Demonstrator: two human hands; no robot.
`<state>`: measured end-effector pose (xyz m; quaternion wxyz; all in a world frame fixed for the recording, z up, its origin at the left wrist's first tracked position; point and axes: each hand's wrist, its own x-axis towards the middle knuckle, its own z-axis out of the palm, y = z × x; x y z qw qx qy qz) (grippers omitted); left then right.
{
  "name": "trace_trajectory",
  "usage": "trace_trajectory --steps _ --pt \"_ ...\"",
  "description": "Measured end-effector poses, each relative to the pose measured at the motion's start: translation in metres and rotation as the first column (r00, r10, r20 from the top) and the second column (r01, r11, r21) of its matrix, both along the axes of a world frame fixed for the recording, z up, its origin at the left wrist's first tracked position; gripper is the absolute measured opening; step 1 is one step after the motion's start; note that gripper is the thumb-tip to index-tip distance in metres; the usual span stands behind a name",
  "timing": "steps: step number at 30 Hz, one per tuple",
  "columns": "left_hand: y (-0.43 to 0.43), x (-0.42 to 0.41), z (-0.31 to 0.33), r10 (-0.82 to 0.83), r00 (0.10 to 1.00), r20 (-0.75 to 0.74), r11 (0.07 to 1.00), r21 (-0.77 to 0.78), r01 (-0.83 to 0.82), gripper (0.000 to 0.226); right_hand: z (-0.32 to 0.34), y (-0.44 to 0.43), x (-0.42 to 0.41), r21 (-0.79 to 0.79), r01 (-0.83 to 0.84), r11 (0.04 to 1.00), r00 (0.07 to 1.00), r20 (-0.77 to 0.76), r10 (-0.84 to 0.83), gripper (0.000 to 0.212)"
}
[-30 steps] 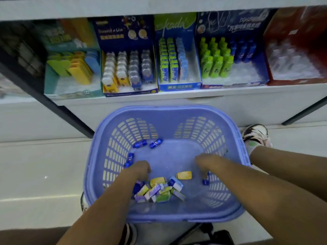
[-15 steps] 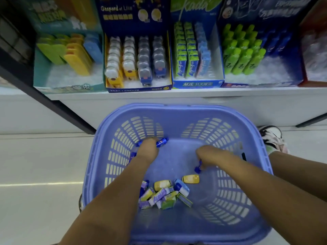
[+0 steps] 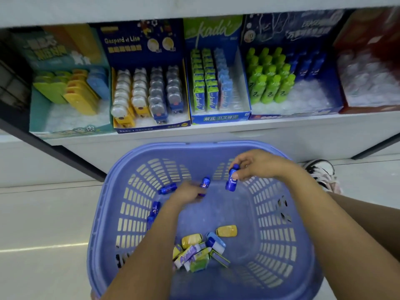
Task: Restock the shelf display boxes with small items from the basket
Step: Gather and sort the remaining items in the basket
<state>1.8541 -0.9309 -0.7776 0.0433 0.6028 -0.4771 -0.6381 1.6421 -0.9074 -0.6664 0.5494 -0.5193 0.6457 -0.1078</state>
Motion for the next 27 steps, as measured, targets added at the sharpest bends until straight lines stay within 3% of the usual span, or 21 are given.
trace_trajectory --steps 2,4,8,12,15,19,23,27 --pt "0.003 -0.006 0.034 0.157 0.942 -0.296 0.980 0.163 -0.112 0.005 0.021 0.000 -0.005 -0.048 0.045 0.998 0.994 0.101 -0.040 0.019" --pt "0.006 -0.013 0.066 0.215 0.862 -0.459 0.973 0.172 -0.151 0.006 0.043 0.002 -0.011 -0.079 0.079 0.994 0.983 0.172 -0.064 0.019" --pt "0.013 -0.034 0.125 0.145 0.792 -0.593 0.985 0.011 -0.172 0.009 0.087 0.007 -0.029 -0.195 0.220 0.956 0.947 0.276 -0.162 0.020" --pt "0.019 -0.056 0.162 0.085 0.735 -0.673 0.984 -0.060 -0.169 0.010 0.119 0.011 -0.054 -0.371 0.389 0.843 0.917 0.243 -0.316 0.020" --pt "0.024 -0.072 0.176 0.069 0.729 -0.681 0.976 -0.106 -0.192 0.009 0.133 0.004 -0.085 -0.563 0.421 0.711 0.893 0.123 -0.432 0.019" --pt "0.023 -0.090 0.184 0.085 0.746 -0.660 0.952 -0.167 -0.257 0.008 0.141 -0.023 -0.129 -0.784 0.228 0.577 0.787 -0.200 -0.583 0.027" --pt "0.018 -0.104 0.188 0.112 0.741 -0.662 0.926 -0.202 -0.319 0.011 0.139 -0.054 -0.155 -0.748 -0.017 0.663 0.711 -0.475 -0.518 0.033" --pt "0.012 -0.113 0.187 0.096 0.747 -0.657 0.907 -0.251 -0.337 0.012 0.138 -0.070 -0.167 -0.647 -0.134 0.751 0.701 -0.597 -0.390 0.037"
